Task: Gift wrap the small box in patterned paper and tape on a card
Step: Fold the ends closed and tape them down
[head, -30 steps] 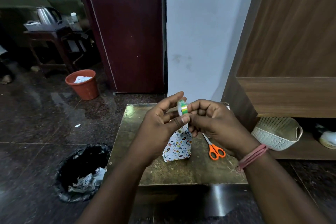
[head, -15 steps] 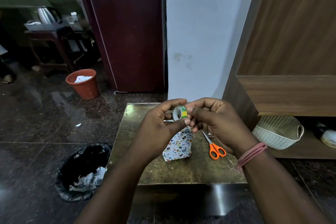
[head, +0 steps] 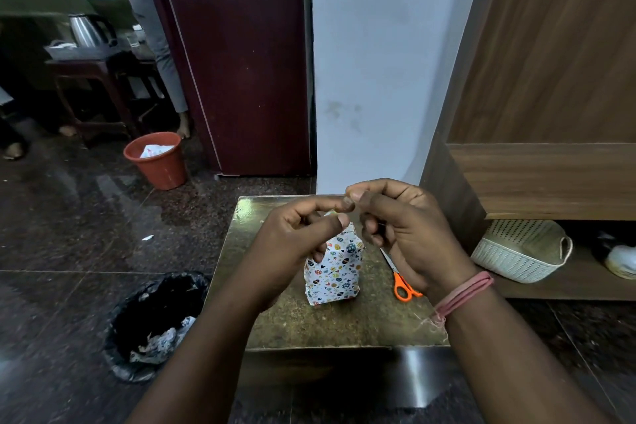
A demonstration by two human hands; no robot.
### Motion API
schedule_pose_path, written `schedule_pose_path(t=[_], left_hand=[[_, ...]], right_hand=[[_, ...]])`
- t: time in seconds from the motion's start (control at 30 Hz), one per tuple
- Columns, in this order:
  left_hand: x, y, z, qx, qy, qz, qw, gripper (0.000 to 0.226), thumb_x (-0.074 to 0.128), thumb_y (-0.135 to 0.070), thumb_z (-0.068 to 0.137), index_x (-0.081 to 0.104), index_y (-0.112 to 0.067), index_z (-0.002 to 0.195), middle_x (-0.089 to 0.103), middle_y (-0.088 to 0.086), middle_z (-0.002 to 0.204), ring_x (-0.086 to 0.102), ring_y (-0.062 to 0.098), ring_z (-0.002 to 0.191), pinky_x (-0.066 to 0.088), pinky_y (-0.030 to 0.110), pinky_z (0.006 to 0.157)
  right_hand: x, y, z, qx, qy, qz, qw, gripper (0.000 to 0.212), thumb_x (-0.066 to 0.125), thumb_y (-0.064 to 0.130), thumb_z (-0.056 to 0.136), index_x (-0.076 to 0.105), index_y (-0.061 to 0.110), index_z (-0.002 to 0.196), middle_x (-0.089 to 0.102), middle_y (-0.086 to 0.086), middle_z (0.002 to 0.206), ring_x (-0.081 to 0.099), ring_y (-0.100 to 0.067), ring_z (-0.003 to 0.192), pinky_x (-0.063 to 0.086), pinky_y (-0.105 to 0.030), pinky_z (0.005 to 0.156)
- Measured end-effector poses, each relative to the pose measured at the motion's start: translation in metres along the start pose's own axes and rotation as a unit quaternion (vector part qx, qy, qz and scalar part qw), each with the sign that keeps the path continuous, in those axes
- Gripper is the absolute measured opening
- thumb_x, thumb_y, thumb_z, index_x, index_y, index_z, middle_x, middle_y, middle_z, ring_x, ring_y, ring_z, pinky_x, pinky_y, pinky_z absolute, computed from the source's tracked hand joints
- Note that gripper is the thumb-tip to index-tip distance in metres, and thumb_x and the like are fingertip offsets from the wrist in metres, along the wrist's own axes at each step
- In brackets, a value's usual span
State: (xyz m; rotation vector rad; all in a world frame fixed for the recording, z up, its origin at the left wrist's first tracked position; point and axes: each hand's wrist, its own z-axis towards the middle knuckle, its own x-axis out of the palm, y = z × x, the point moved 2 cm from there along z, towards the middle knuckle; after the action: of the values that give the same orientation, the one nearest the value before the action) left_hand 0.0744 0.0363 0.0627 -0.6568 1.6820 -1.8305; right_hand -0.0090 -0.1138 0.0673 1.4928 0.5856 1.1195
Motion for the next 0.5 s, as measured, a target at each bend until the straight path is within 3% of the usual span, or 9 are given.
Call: schedule_pose_path(t=[0.1, 0.23, 0.37, 0.5], left_hand=[[0.003, 0.003, 0.000, -0.042, 0.002, -0.092, 0.995, 0.031, 0.076, -0.030, 0.081, 0.078, -0.020, 0.111, 0.055, 0.009, 0.083, 0.048, 0.012, 0.065, 0.040, 0.025, 0.057], [0.009, 0.005, -0.001, -0.073, -0.008, -0.170, 0.983, 0.036, 0.078, -0.029, 0.081, 0.077, -0.011, 0.112, 0.063, 0.002, 0.090, 0.047, 0.008, 0.067, 0.034, 0.022, 0.049], [0.011, 0.006, -0.001, -0.078, -0.026, -0.173, 0.982, 0.041, 0.078, -0.031, 0.077, 0.078, -0.010, 0.112, 0.064, 0.000, 0.084, 0.046, 0.007, 0.067, 0.035, 0.021, 0.049], [0.009, 0.005, -0.002, -0.082, -0.020, -0.174, 0.981, 0.039, 0.075, -0.031, 0.078, 0.079, -0.011, 0.111, 0.069, -0.004, 0.086, 0.046, 0.006, 0.065, 0.034, 0.021, 0.050]], right_hand=[[0.004, -0.003, -0.002, 0.003, -0.019, 0.016, 1.000, 0.008, 0.068, 0.003, 0.090, 0.076, 0.004, 0.090, 0.050, -0.011, 0.062, 0.036, -0.016, 0.051, 0.029, -0.025, 0.046], [0.008, -0.004, -0.002, -0.013, -0.044, 0.011, 0.999, 0.006, 0.068, 0.002, 0.091, 0.074, 0.000, 0.091, 0.068, -0.010, 0.073, 0.038, -0.016, 0.052, 0.031, -0.025, 0.046], [0.006, -0.005, -0.002, -0.006, -0.071, -0.015, 0.997, 0.008, 0.069, 0.002, 0.090, 0.074, -0.002, 0.093, 0.061, 0.000, 0.057, 0.038, -0.017, 0.053, 0.032, -0.026, 0.046], [0.002, -0.005, 0.000, 0.043, -0.043, -0.009, 0.998, 0.020, 0.073, 0.005, 0.088, 0.074, 0.005, 0.108, 0.062, -0.008, 0.072, 0.043, -0.015, 0.054, 0.034, -0.026, 0.045]])
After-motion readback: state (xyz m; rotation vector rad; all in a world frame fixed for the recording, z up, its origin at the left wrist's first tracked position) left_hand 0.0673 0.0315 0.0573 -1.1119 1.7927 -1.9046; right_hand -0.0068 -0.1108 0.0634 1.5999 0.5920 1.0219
